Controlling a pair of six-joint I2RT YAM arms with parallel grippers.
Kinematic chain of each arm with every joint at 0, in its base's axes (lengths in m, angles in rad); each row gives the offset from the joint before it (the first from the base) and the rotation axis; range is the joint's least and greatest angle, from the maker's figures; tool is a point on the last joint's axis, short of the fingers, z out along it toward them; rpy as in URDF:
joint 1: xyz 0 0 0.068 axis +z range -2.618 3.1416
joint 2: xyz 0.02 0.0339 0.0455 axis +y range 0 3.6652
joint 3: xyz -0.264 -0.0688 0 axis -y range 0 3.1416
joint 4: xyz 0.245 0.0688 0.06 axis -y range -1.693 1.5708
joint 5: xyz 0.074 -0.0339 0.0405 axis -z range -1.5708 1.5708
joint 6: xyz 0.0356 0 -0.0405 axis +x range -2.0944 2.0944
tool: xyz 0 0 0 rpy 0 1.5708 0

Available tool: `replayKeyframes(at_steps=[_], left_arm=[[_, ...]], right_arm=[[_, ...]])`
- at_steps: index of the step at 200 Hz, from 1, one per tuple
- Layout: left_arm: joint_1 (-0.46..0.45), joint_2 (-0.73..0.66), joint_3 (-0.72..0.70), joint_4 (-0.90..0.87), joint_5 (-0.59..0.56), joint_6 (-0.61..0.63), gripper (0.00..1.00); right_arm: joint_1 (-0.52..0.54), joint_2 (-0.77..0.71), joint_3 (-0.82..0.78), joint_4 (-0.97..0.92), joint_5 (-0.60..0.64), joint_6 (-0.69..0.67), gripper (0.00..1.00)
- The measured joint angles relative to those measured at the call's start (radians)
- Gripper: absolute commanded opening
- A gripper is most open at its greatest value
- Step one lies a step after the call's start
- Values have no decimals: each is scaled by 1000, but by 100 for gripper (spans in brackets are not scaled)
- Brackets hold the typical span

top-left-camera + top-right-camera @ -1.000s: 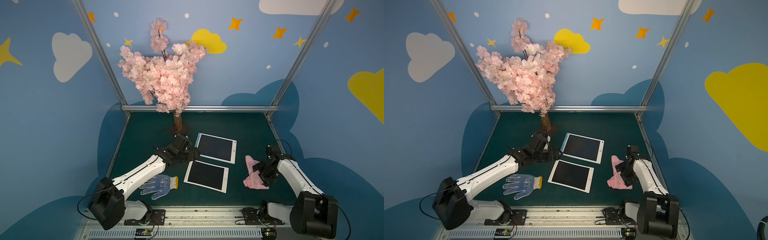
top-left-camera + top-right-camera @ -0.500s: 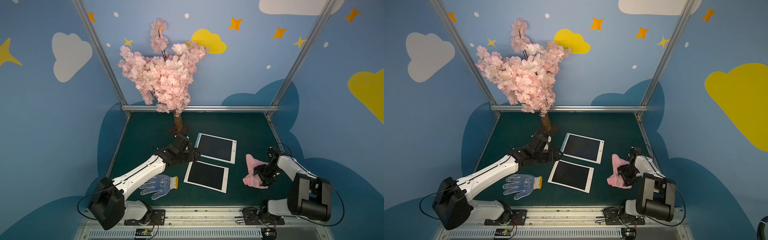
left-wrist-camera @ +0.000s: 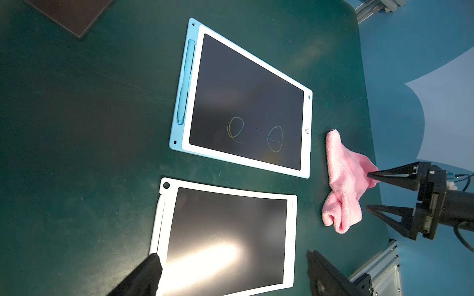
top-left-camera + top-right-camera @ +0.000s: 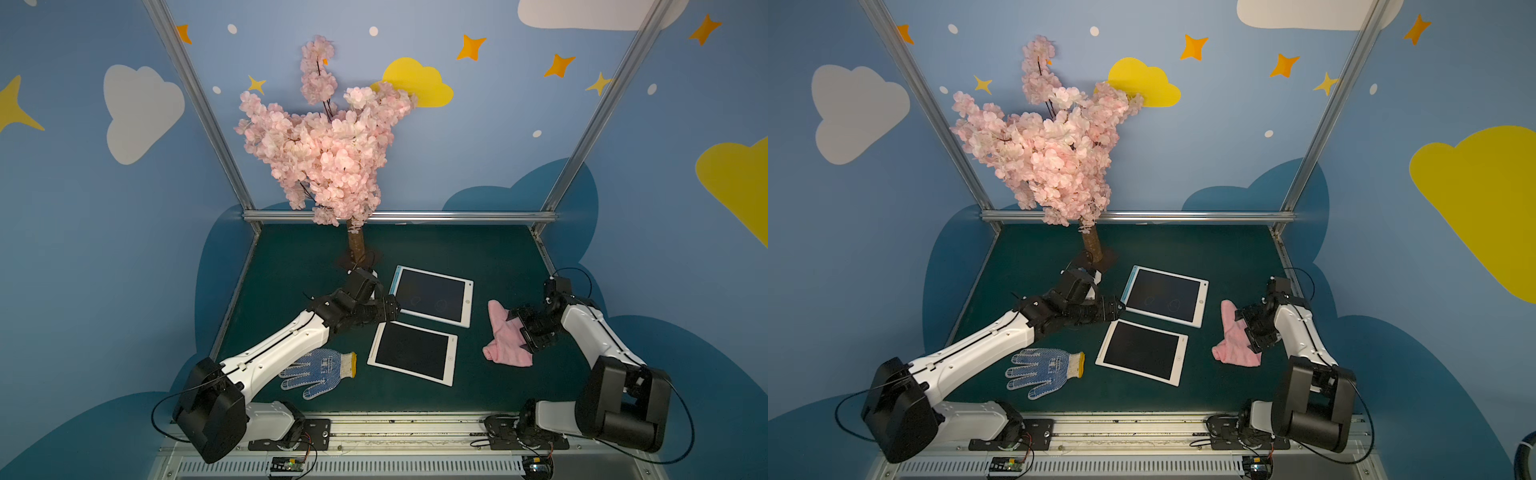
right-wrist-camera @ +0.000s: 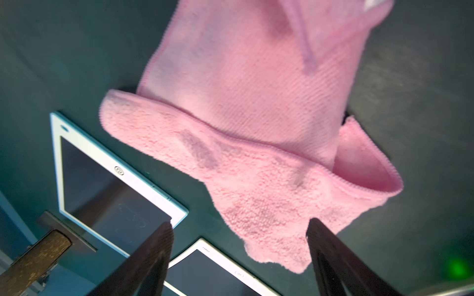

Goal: Wipe the drawing tablet
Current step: Pick up the cleaning item at the center of the board.

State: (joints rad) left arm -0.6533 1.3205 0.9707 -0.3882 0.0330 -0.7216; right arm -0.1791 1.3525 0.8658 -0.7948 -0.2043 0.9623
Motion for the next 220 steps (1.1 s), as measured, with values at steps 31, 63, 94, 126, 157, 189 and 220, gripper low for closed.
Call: replayKeyframes(at_steps=[31, 63, 94, 126, 157, 189, 220], left_arm=[[0, 0, 2, 0, -2, 0, 90], [0, 3, 19, -1, -4, 0, 90], [0, 6, 24, 0, -6, -2, 90], [6, 12, 24, 1, -6, -12, 89], [47, 35, 28, -3, 0, -39, 77], [129, 114, 82, -31, 21, -76, 67], [172, 253, 182, -42, 36, -92, 55]], right_arm=[[3, 104, 6, 3, -7, 3, 84], [4, 188, -19, 26, -23, 10, 77], [-2, 220, -23, 32, -33, 7, 40], [-2, 233, -23, 38, -48, 7, 0], [13, 218, 19, 9, -18, -22, 0], [64, 135, 186, -42, 62, -84, 0], [156, 66, 372, -58, 145, -173, 0]])
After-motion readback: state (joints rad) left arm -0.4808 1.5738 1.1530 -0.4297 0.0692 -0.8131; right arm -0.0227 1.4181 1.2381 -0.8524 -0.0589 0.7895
